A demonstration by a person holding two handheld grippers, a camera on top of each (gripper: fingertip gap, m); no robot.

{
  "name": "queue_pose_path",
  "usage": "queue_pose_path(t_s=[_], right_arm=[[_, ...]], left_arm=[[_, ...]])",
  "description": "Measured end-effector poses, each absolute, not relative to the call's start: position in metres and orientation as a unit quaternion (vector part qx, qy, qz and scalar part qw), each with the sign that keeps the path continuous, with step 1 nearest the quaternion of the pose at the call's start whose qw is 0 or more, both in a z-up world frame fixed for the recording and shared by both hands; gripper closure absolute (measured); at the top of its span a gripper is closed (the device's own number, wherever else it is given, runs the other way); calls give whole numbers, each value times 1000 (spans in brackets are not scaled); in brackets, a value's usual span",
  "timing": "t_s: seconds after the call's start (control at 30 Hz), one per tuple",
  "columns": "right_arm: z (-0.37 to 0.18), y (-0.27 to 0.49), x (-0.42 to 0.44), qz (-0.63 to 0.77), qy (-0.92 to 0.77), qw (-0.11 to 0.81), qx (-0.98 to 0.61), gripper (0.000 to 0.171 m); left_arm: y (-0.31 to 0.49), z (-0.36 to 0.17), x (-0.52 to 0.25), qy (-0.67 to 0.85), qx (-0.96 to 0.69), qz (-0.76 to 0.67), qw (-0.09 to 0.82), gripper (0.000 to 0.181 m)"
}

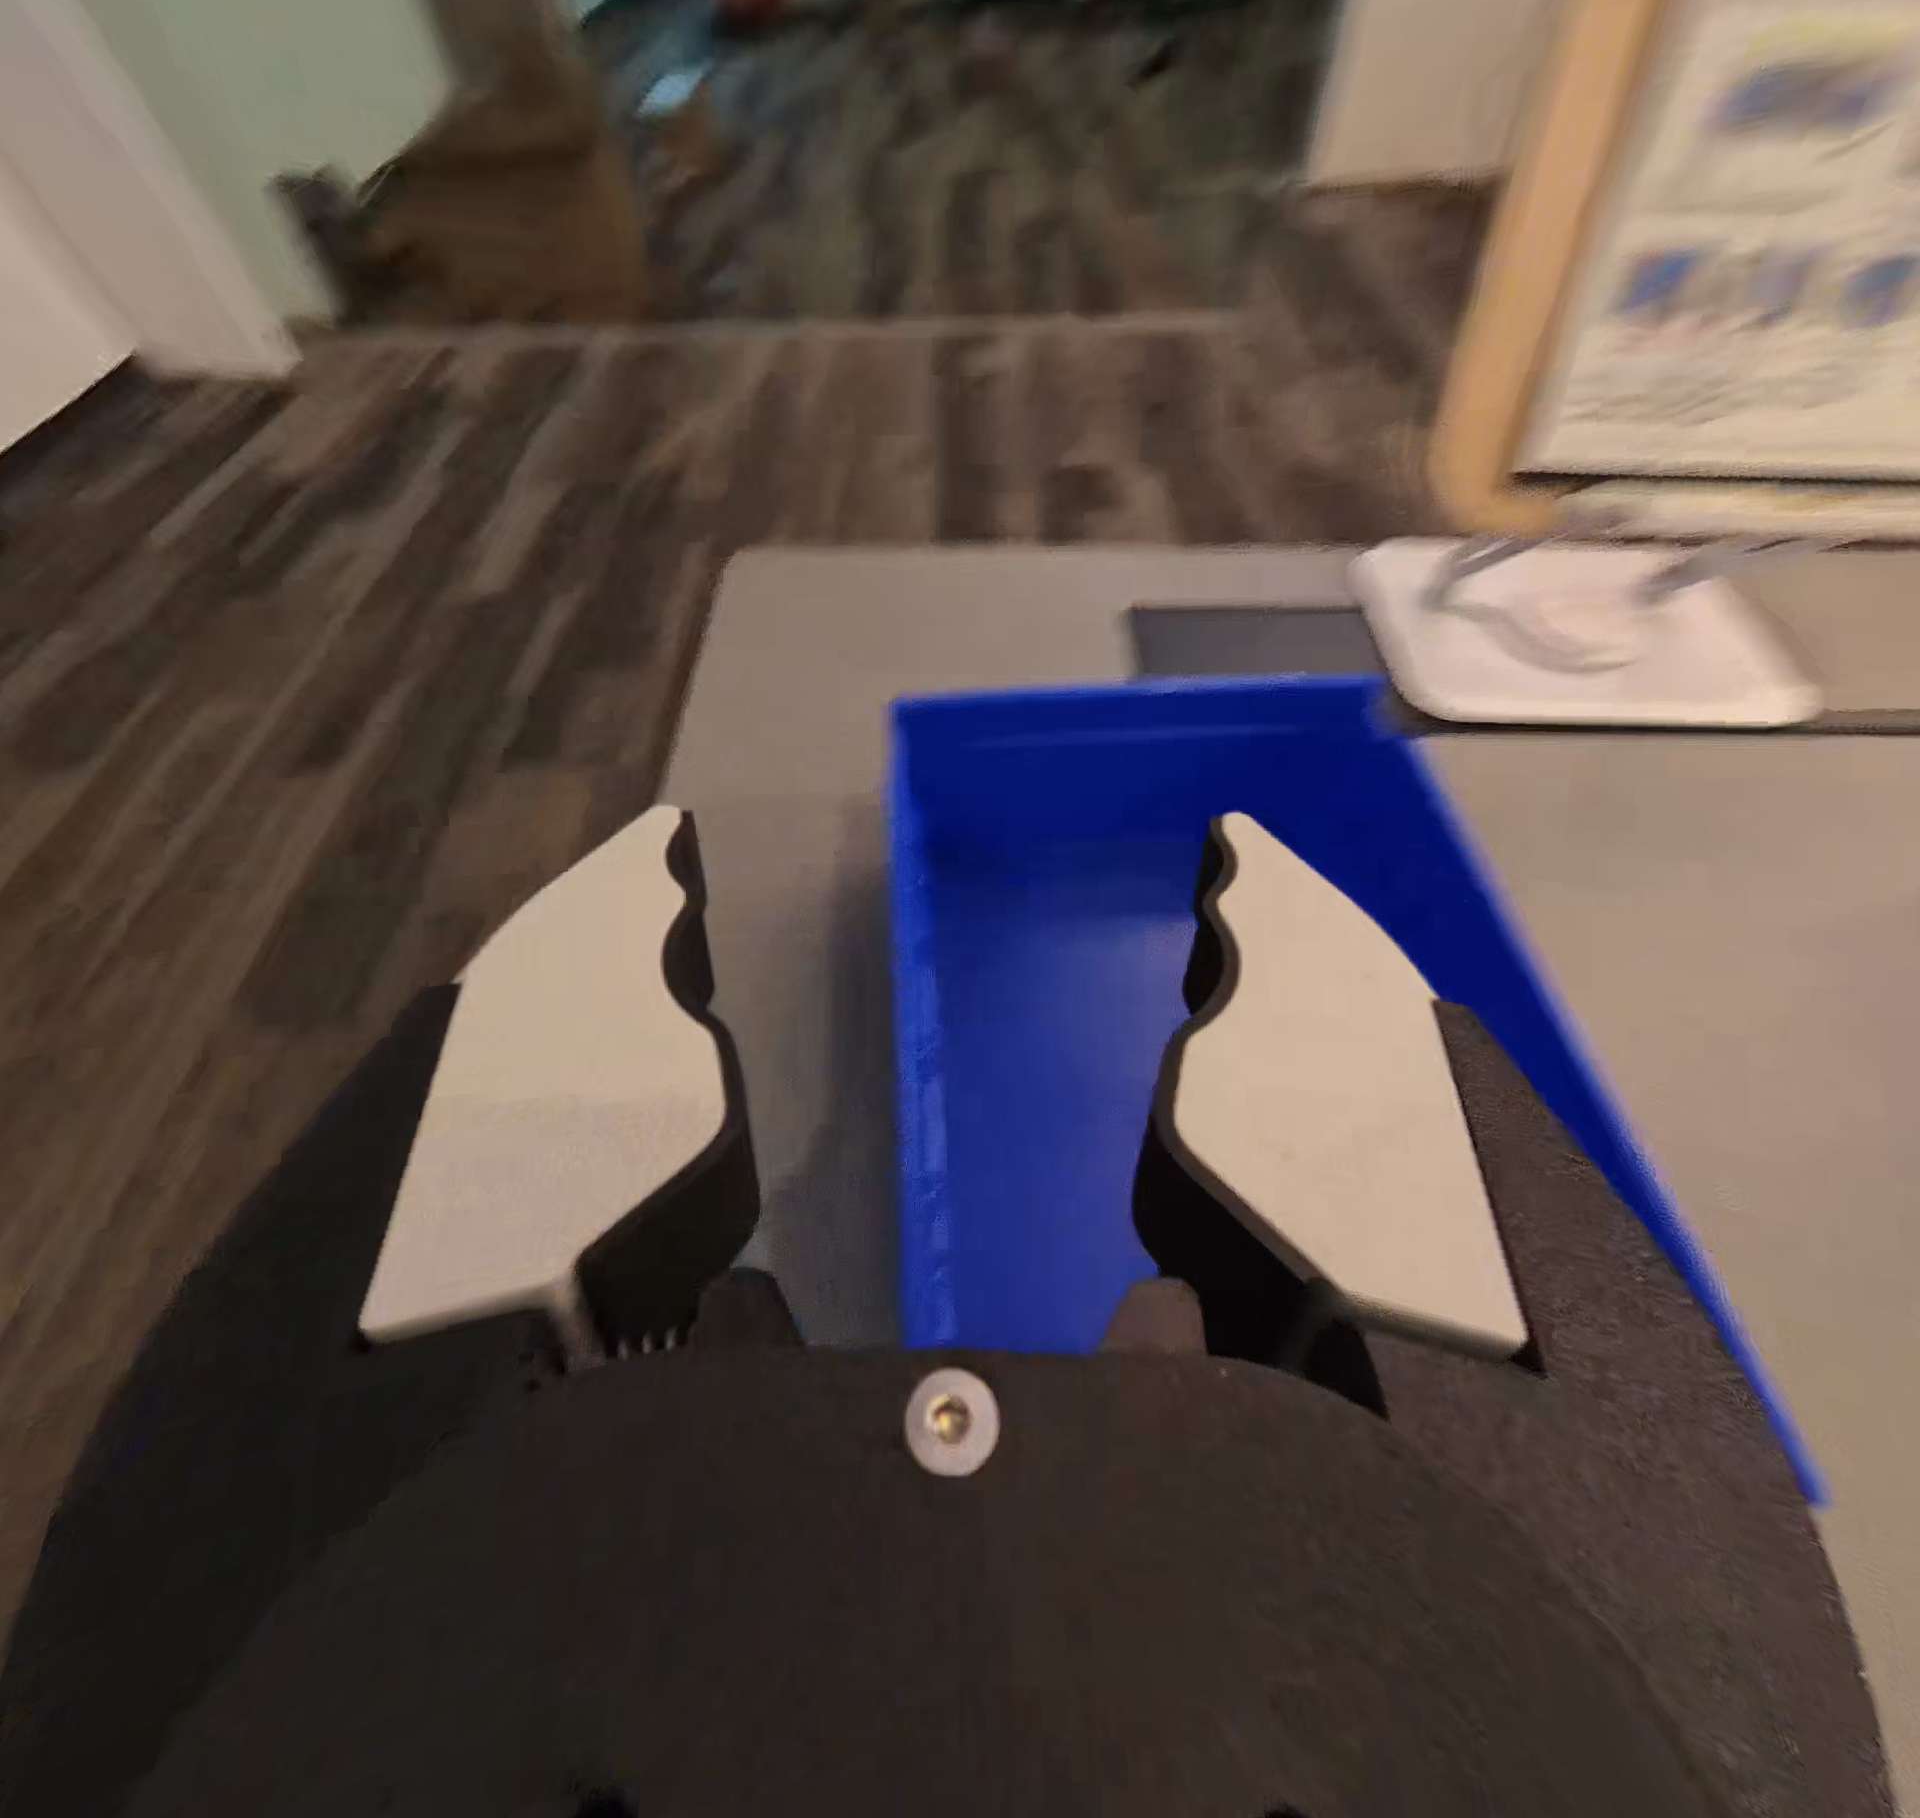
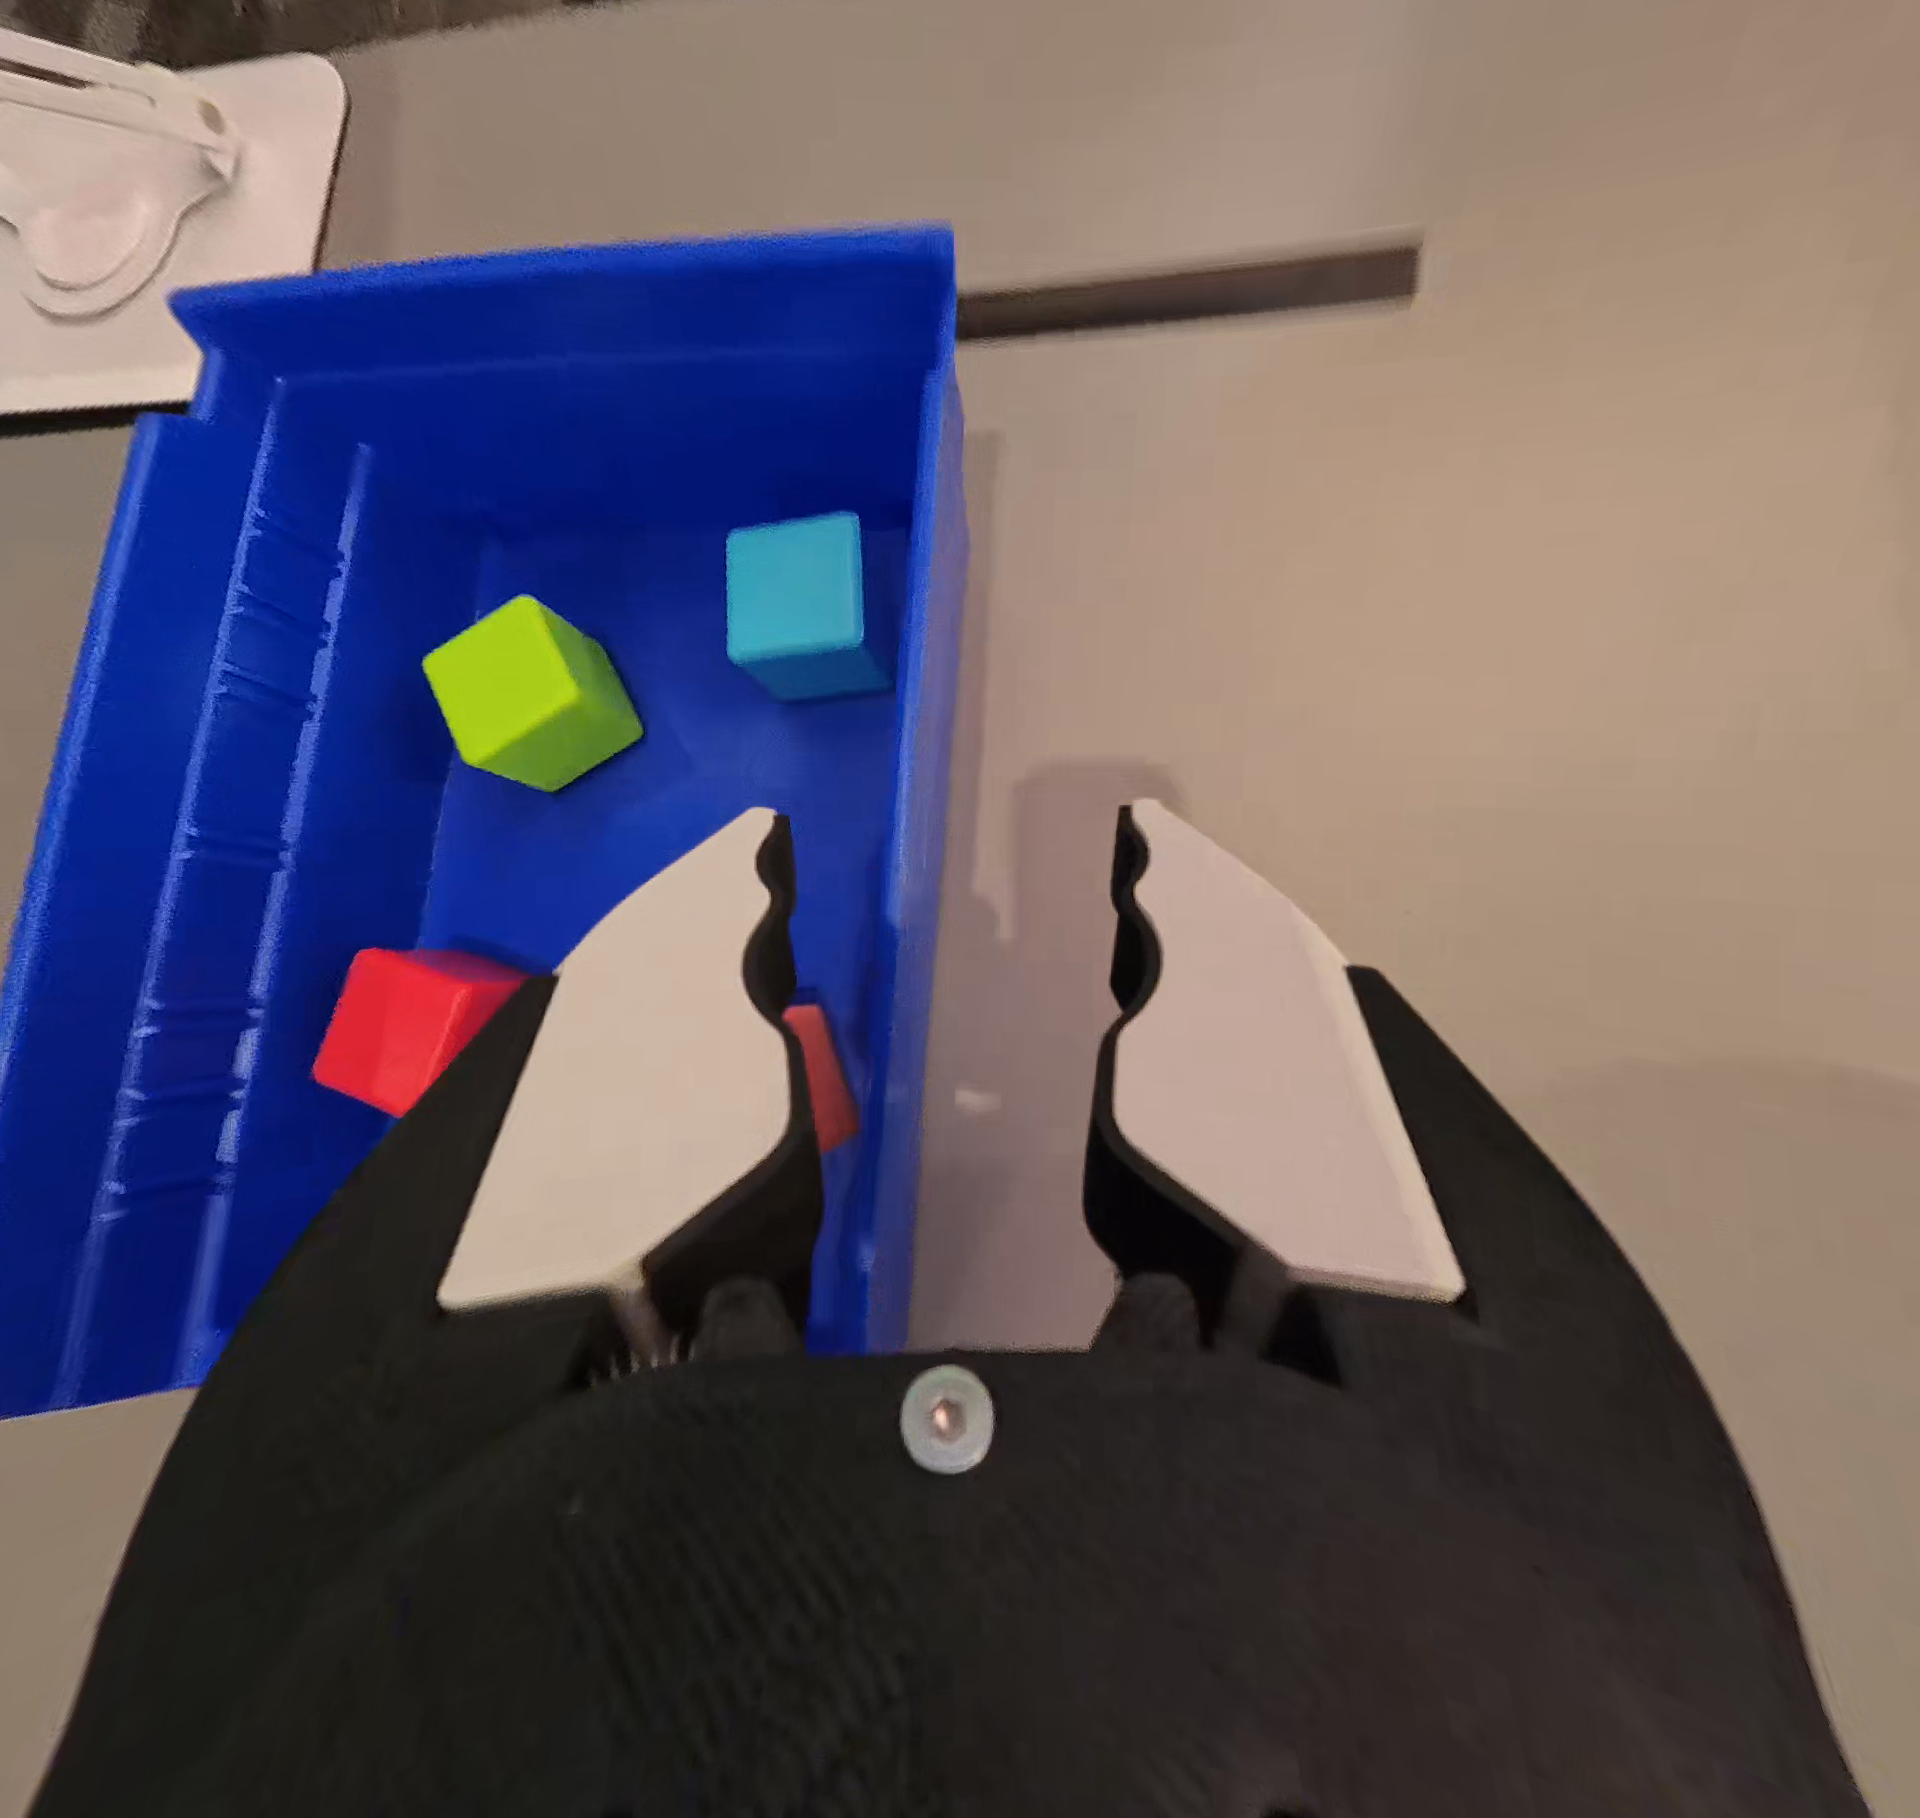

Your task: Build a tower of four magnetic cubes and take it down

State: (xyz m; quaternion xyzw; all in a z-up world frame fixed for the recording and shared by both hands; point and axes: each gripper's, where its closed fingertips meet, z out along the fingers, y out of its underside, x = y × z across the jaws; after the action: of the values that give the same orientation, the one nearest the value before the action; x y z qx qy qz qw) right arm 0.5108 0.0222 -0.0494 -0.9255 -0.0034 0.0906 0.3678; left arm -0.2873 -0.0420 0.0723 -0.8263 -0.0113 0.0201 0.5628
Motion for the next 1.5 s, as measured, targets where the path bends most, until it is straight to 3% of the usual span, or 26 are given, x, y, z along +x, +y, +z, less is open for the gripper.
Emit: queue_pose_path(t_s=[0.1, 0.2, 0.27, 0.33, 0.47, 0.73, 0.97, 1.23, 1.5], right_arm=[[-74, 20, 497, 153, 37, 304, -940, 111], [-99, 14, 498, 118, 39, 244, -962, 115], [-109, 13, 496, 102, 33, 218, -970, 125], [-117, 11, 494, 88, 27, 193, -977, 145], [-119, 8, 488, 94, 17, 174, -980, 162], [-121, 6, 486, 100, 20, 164, -981, 162], [-120, 3, 485, 121, 23, 161, -979, 161], [-120, 0, 483, 119, 19, 156, -980, 162], [-120, -2, 469, 90, -12, 135, -987, 163]], left_arm=[[-51, 29, -325, -74, -881, 79, 462, 87], [-47, 6, -332, -81, -899, 71, 424, 86], [-44, -10, -330, -81, -912, 57, 398, 86], [-45, -30, -330, -78, -930, 59, 354, 85], [-46, -61, -328, -68, -955, 63, 282, 88], [-54, -97, -323, -38, -978, 70, 191, 117], [-51, -106, -300, -18, -983, -3, 182, 176], [-49, -106, -285, 1, -985, -5, 173, 177], [-35, -107, -221, 96, -982, 6, 161, 173]])
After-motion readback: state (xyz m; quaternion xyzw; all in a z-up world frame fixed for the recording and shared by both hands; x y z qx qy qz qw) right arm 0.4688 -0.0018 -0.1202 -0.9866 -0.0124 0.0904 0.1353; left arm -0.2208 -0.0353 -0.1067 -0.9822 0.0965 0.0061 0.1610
